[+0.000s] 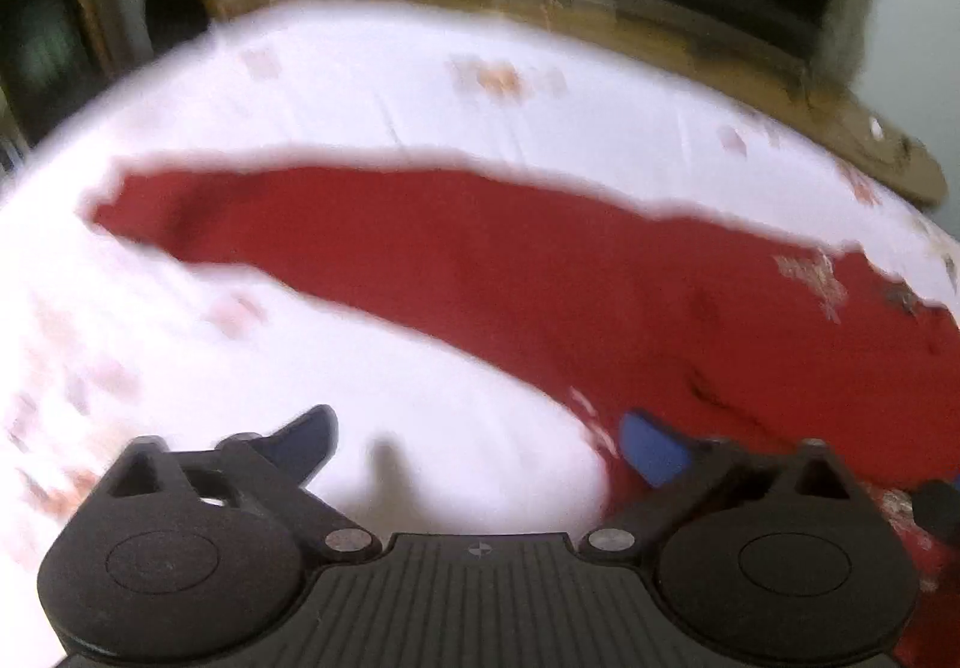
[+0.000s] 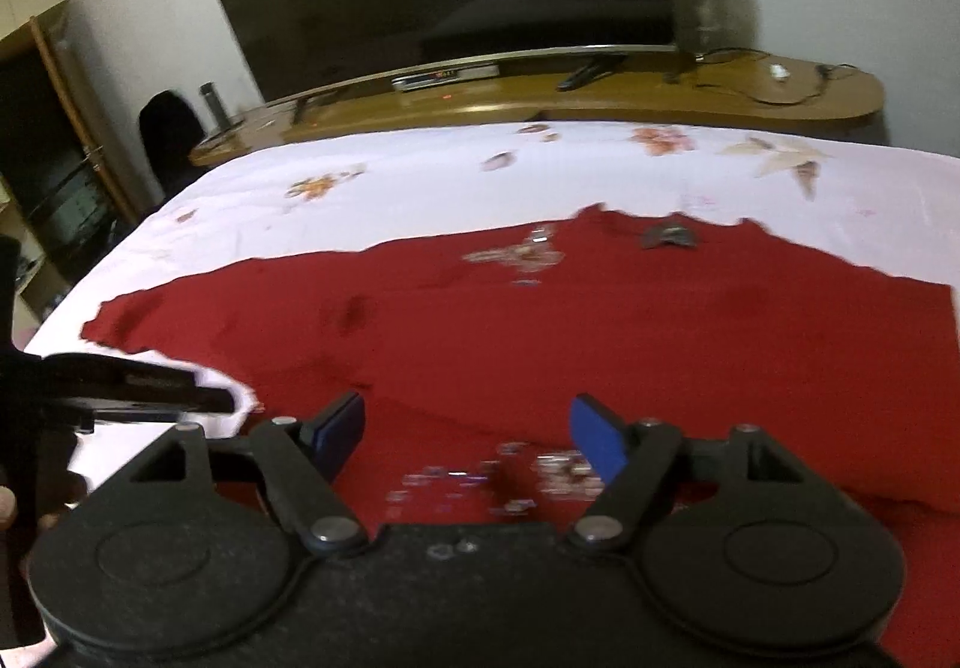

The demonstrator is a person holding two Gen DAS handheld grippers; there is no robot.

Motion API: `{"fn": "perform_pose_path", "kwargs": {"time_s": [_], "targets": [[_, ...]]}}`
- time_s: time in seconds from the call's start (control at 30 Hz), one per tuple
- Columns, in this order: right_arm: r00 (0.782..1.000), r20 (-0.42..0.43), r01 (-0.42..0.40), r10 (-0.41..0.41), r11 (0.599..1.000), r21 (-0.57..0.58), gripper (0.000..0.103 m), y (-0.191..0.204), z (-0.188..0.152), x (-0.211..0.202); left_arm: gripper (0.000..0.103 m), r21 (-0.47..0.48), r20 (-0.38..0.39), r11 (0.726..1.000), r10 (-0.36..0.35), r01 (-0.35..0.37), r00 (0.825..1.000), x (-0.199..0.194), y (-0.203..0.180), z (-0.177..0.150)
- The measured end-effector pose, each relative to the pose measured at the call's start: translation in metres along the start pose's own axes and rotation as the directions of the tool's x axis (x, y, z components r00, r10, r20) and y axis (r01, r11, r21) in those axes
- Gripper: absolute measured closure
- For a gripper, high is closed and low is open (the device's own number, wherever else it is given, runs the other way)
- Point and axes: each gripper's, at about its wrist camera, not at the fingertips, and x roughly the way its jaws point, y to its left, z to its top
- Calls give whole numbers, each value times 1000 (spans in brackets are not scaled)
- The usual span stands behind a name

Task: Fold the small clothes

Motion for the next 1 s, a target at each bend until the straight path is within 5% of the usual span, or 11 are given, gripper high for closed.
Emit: {"fn": "perform_pose_path", "kwargs": {"time_s": [0.07,0.13,0.4,0.7,0.77,0.83,1.0], "targets": [[1000,-1,-19,19,1000,-7,28,11,0,3,0,24,58,1000,-1,-1,998,-5,11,-2],[1000,-7,-23,23,1000,-21,28,19,1,9,0,5,8,999,-40,40,999,5,24,0],[999,-12,-43,42,998,-41,32,49,3,28,0,-252,-36,965,-78,66,996,43,107,3],[998,-42,-46,43,997,-66,33,68,6,52,0,-379,-46,924,-68,46,997,82,166,17],[998,-46,-52,50,997,-61,33,69,7,55,3,-438,-35,896,-91,66,995,90,185,20],[997,-48,-55,52,996,-65,33,71,9,58,24,-492,-36,867,-106,75,994,95,197,25],[997,-54,-61,58,996,-67,33,72,11,68,28,-601,3,788,-161,130,987,113,228,29]]}}
